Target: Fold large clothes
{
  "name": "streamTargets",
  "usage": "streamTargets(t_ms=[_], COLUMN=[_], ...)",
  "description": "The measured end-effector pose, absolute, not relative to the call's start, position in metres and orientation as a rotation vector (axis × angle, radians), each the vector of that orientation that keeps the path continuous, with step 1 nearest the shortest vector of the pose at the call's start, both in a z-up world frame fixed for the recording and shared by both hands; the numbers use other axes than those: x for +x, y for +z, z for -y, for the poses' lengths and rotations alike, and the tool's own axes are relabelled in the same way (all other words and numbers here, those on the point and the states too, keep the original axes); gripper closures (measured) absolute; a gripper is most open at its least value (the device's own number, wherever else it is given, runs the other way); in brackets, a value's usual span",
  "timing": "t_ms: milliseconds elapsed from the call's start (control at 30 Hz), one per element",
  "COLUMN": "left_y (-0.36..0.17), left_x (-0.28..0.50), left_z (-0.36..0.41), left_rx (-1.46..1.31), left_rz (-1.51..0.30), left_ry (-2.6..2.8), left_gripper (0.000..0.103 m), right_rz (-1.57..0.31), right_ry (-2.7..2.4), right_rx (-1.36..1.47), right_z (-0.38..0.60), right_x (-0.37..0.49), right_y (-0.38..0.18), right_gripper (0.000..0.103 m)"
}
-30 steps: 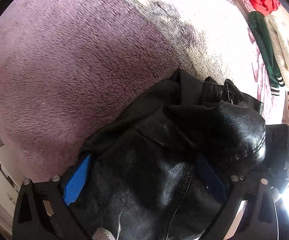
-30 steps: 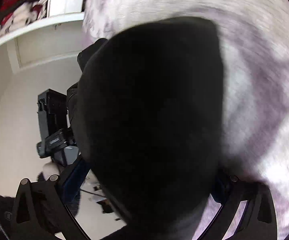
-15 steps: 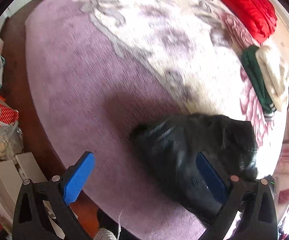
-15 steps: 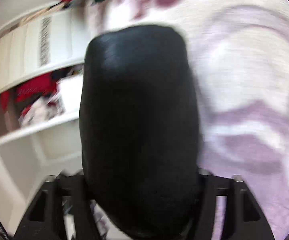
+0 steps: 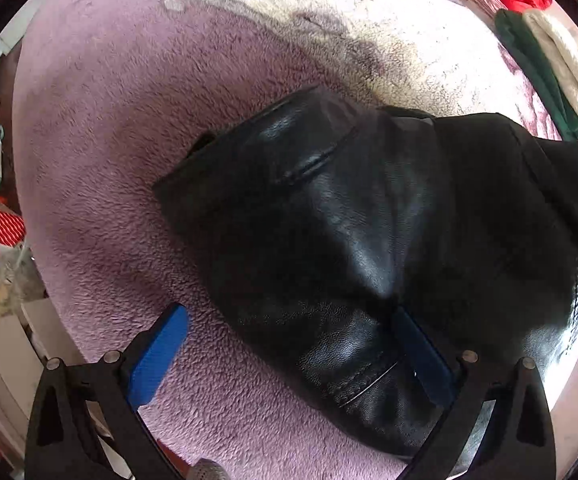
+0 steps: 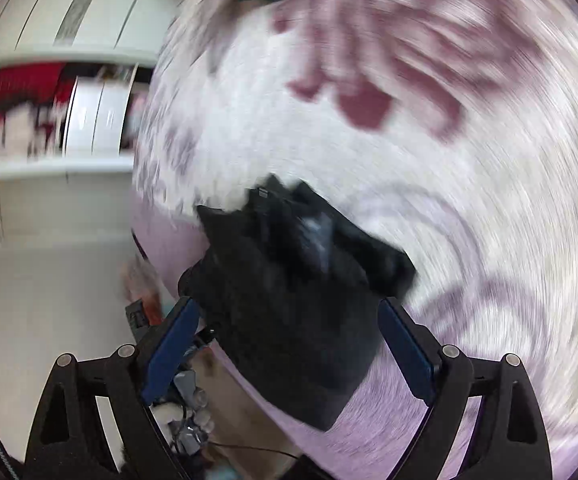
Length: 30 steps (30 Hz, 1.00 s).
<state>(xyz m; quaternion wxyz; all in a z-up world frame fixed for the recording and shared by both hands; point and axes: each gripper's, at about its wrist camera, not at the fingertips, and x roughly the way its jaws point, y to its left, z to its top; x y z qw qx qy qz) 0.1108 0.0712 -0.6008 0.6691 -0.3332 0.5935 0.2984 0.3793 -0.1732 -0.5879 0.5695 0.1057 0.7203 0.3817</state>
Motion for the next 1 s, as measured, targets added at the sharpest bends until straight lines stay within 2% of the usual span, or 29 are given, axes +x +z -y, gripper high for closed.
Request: streamTargets(t_ms=[100,133,167,200,233,300,367,467,600,700,767,800,833,867,900,1000], left_y=[-0.598,-0.596,-0.593,-0.591,-0.589,-0.584,-0.579,-0.569,-0.571,-0.593,-0.598,-0.597,-0.595,-0.592,-0.591,-0.59], left_x=[0.105,0.103,0.099,0.095,0.091,0.076,0.058,0.033,0.017,0.024,0.034,0.038,0.04,0.043,0.048,0.06], left_z=[-0.078,-0.079,-0.08,-0.082,-0.083,-0.087,-0.09,-0.098,-0.11,-0.114,-0.118,-0.119,-0.122,-0.125,-0.127,-0.126], left_rx=[-0.817,-0.827,-0.842,-0.857,-0.876,-0.932,-0.995,-1.094,-1.257,-1.352,-1.379,-1.383,-1.382,-1.356,-1.33,-1.244], left_rz=[-1.328,-1.323,-1.32,-1.316,-1.309,-1.29,-1.255,-1.192,-1.08,-1.023,-0.985,-0.965,-0.94,-0.932,-0.933,-0.957], left_ry=[0.658,0.656,0.657,0.659,0.661,0.661,0.664,0.672,0.632,0.57,0.56,0.563,0.565,0.583,0.578,0.572], left_gripper=[0.0,0.0,0.0,0.0,0.0,0.0,0.0,0.0,0.0,0.0,0.0,0.005,0.011,0.035,0.052,0.064], right_rz=[-1.762,-1.8,-1.81,-1.81,-1.792,-1.761,-1.732,-1.787,-1.824,-1.872,-1.872,-1.865,-1.862,-1.865,-1.875,-1.873], right_ry=[1.011,1.059,1.086,1.07,1.027,0.966,0.887,0.766,0.801,0.818,0.823,0.827,0.837,0.849,0.855,0.862], right_rx=[0.052,-0.007,-0.063,-0.169,-0.246,-0.234,-0.221,-0.082,-0.023,0.063,0.078,0.088,0.096,0.096,0.083,0.041], right_z=[0.092,0.074,0.065,0.052,0.043,0.056,0.056,0.075,0.089,0.105,0.106,0.11,0.112,0.11,0.105,0.096], right_x=[0.384,0.375,0.362,0.353,0.351,0.348,0.36,0.375,0.37,0.372,0.37,0.369,0.369,0.367,0.363,0.358], right_y=[-0.602,-0.611,-0.627,-0.634,-0.639,-0.655,-0.656,-0.672,-0.665,-0.657,-0.649,-0.648,-0.648,-0.65,-0.652,-0.657], right_gripper=[0.01,0.017,0.031,0.079,0.088,0.093,0.094,0.094,0.092,0.082,0.062,0.048,0.044,0.044,0.044,0.044])
